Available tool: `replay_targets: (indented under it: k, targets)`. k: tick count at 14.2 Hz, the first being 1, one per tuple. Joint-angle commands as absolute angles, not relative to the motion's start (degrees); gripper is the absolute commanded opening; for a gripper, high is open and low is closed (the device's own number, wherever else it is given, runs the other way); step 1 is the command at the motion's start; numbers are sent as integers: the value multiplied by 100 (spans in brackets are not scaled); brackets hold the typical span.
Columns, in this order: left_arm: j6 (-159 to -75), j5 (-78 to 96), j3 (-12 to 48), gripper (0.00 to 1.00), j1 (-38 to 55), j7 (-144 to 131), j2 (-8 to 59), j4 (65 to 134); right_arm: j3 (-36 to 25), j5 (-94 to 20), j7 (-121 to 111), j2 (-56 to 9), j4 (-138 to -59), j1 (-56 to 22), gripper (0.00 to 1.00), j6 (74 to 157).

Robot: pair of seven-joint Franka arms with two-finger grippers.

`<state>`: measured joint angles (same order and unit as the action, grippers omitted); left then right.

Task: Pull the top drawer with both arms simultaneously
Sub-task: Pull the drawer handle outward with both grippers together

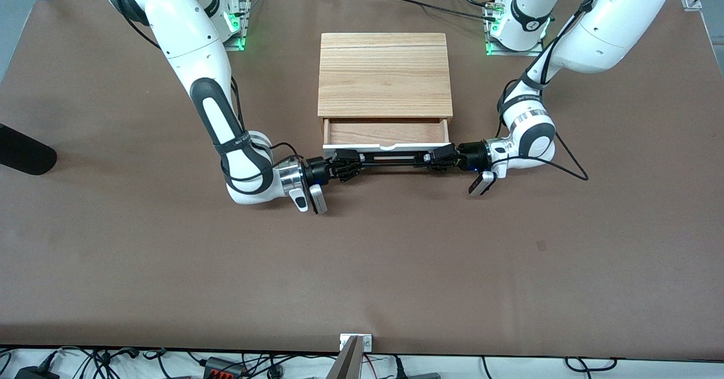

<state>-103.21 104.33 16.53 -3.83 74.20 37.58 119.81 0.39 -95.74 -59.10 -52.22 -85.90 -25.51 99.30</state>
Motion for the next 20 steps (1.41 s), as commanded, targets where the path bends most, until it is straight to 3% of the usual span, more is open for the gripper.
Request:
replay_targets:
  k: [1, 6, 9, 10, 11, 12, 13, 14, 15, 20]
  targets:
    - [-10520, 10565, 1661, 9, -334, 7893, 4025, 11839, -18, -9685, -5502, -5457, -7885, -2443, 0, 10230]
    - [-10521, 10556, 1652, 11, -325, 7893, 4069, 11848, -18, -9668, -5405, -5546, -7743, -2443, 4, 10239]
    - [-10512, 10547, 1661, 21, -325, 7893, 4113, 11848, -18, -9677, -5405, -5546, -7743, -2452, 8, 10248]
    - [-10512, 10538, 1661, 21, -325, 7893, 4113, 11848, -18, -9677, -5397, -5546, -7743, -2452, 48, 10248]
    - [-10512, 10538, 1661, 21, -325, 7893, 4113, 11848, -18, -9677, -5405, -5537, -7743, -2452, 99, 10248]
    - [-10503, 10538, 1661, 28, -325, 7893, 4113, 11848, -18, -9685, -5405, -5537, -7743, -2452, 100, 10257]
    - [-10512, 10538, 1661, 49, -325, 7884, 4113, 11839, -9, -9686, -5405, -5528, -7743, -2461, 100, 10266]
    - [-10520, 10547, 1652, 93, -308, 7892, 4113, 11839, -17, -9686, -5405, -5528, -7743, -2470, 100, 10283]
    - [-10521, 10538, 1652, 100, -334, 7893, 4113, 11830, -9, -9686, -5405, -5528, -7743, -2470, 100, 10283]
    - [-10521, 10485, 1460, 100, -360, 7306, 4087, 11233, -17, -9677, -5405, -5528, -7734, -2470, 100, 10283]
